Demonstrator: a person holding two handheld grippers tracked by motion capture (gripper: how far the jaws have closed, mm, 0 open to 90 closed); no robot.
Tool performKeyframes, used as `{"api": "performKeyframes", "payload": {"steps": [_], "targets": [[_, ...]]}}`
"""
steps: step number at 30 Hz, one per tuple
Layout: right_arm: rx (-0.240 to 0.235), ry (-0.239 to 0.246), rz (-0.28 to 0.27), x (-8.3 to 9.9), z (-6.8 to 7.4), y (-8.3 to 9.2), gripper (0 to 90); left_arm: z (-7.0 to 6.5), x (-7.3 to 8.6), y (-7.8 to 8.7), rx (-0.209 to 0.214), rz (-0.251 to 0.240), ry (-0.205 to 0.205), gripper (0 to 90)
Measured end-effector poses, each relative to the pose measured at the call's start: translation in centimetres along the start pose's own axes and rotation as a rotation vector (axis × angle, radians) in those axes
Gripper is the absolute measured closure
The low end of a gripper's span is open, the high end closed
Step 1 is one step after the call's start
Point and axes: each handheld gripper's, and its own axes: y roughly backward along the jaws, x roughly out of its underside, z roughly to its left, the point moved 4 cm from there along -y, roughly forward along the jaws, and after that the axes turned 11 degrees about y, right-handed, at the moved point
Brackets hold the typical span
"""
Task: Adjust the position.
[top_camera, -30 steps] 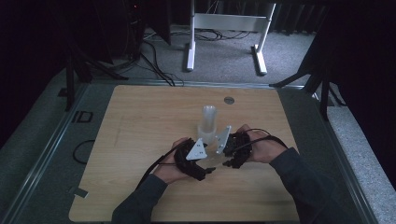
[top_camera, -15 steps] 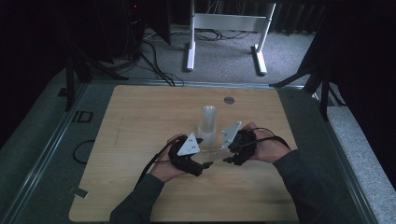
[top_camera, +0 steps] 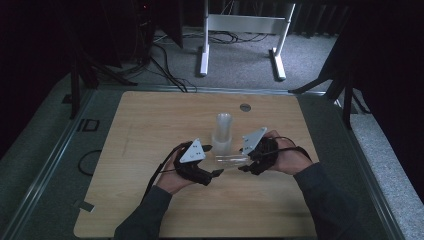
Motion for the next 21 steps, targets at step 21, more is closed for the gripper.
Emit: {"api": "performKeyframes", "payload": {"steps": [21], "targets": [[0.040, -0.058, -0.137, 0.4, -0.4, 0.7, 41.1, 1.2, 0.9, 0.9, 0.005, -0.030, 0.076, 15.2]]}}
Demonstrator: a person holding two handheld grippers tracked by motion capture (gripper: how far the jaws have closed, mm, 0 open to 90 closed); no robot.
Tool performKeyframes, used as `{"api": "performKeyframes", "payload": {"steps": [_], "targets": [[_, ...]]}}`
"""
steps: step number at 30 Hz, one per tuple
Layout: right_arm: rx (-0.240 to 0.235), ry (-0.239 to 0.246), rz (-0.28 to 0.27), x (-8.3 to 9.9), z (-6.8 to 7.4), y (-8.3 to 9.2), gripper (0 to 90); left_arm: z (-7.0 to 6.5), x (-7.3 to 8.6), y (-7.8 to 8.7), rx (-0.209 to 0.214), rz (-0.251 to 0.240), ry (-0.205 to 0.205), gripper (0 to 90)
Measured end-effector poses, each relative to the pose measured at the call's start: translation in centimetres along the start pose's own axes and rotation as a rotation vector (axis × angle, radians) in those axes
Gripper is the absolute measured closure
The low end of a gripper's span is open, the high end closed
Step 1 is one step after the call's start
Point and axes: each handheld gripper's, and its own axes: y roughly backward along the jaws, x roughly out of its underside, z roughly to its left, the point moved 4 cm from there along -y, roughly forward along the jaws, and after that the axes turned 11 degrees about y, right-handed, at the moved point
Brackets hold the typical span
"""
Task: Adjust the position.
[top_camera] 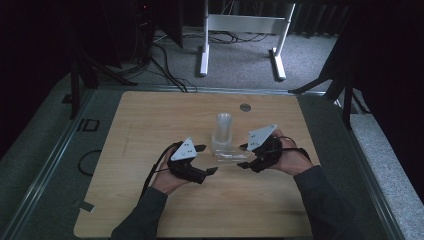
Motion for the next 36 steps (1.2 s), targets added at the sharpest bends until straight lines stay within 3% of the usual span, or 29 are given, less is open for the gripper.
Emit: {"api": "performKeyframes", "payload": {"steps": [15, 21, 36], "targets": [[0.035, -0.032, -0.099, -0.2, -0.3, 1.1, 41.1, 0.4, 0.0, -0.1, 0.036, -0.016, 0.045, 15.2], [0.052, -0.052, -0.162, -0.4, -0.5, 1.3, 41.2, 0.2, -0.2, -0.3, 0.056, -0.028, 0.054, 15.2], [0.067, -0.078, -0.240, -0.7, -0.7, 1.4, 41.1, 0.1, -1.0, -0.2, 0.090, -0.072, 0.080, 19.7]]}}
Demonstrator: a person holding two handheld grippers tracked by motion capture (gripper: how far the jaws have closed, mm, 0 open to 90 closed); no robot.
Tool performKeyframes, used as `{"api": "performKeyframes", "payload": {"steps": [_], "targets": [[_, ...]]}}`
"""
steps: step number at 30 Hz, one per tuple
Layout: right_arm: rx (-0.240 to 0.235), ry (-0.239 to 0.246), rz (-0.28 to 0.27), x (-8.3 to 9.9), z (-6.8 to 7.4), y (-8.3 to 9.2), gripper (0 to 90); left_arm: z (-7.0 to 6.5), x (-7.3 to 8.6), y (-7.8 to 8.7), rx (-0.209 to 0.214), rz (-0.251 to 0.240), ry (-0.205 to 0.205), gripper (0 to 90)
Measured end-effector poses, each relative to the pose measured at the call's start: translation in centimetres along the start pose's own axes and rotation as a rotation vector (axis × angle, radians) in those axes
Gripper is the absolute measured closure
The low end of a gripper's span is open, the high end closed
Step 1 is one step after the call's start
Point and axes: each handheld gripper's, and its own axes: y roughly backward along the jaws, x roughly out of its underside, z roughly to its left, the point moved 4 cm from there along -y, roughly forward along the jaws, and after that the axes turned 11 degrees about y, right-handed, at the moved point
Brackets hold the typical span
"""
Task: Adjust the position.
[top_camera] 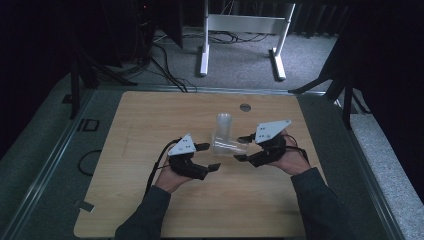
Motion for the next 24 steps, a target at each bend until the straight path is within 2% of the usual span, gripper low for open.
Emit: {"api": "performKeyframes", "payload": {"steps": [6, 14, 18, 22, 24], "targets": [[0.000, -0.019, -0.045, -0.23, -0.08, 0.10, 41.1, 0.00, -0.15, 0.10, 0.023, -0.017, 0.015, 21.6], [-0.007, -0.032, -0.072, -0.30, 0.01, -0.14, 41.1, -0.05, -0.41, 0.23, 0.040, -0.039, 0.025, 22.8], [-0.013, -0.048, -0.099, -0.26, 0.01, -0.19, 41.1, -0.12, -0.59, 0.22, 0.063, -0.061, 0.039, 23.3], [-0.016, -0.056, -0.116, -0.27, -0.02, -0.17, 41.1, -0.16, -0.68, 0.22, 0.071, -0.067, 0.040, 23.3], [-0.015, -0.061, -0.126, -0.29, -0.04, -0.15, 41.1, -0.55, -0.81, 0.01, 0.068, -0.065, 0.023, 23.3]]}}
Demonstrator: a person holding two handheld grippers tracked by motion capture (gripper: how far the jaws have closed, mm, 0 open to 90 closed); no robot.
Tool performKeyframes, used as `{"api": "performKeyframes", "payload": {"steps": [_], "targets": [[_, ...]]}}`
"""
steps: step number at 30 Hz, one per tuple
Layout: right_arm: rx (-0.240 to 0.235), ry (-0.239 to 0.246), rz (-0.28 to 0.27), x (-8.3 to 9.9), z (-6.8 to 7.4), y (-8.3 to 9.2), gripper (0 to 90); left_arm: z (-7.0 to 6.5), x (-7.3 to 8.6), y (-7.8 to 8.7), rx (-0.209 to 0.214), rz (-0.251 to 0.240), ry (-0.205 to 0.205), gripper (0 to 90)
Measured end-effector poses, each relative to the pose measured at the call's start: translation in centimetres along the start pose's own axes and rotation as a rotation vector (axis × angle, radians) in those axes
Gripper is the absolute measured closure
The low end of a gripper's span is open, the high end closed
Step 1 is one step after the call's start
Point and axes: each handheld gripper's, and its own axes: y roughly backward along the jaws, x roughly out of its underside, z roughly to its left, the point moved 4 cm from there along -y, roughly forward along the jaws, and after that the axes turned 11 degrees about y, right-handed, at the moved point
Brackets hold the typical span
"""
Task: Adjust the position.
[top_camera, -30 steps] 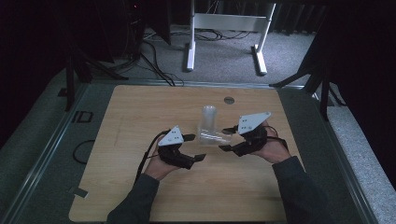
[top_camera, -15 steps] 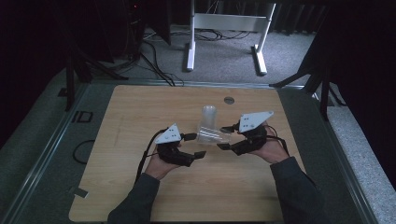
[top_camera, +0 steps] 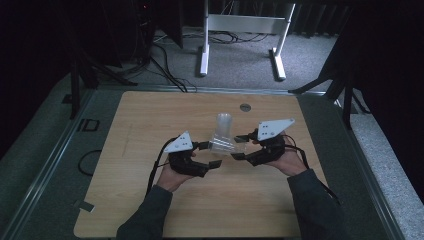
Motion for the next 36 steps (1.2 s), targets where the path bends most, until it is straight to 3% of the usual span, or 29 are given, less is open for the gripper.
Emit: {"api": "performKeyframes", "payload": {"steps": [10, 17, 23, 36], "targets": [[-0.005, -0.004, -0.024, 0.0, 0.1, -0.2, 41.1, -0.2, -0.4, -0.1, 0.037, -0.030, 0.023, 23.7], [-0.010, -0.018, -0.062, -0.3, 0.1, 0.0, 41.1, -0.3, -0.6, -0.3, 0.088, -0.072, 0.054, 23.7], [-0.010, -0.020, -0.068, -0.3, 0.2, 0.0, 41.1, -0.4, -0.9, -0.3, 0.086, -0.089, 0.046, 23.7], [-0.010, -0.027, -0.100, -0.4, 0.1, 0.2, 41.1, -0.7, -1.3, -0.4, 0.133, -0.154, 0.084, 23.6]]}}
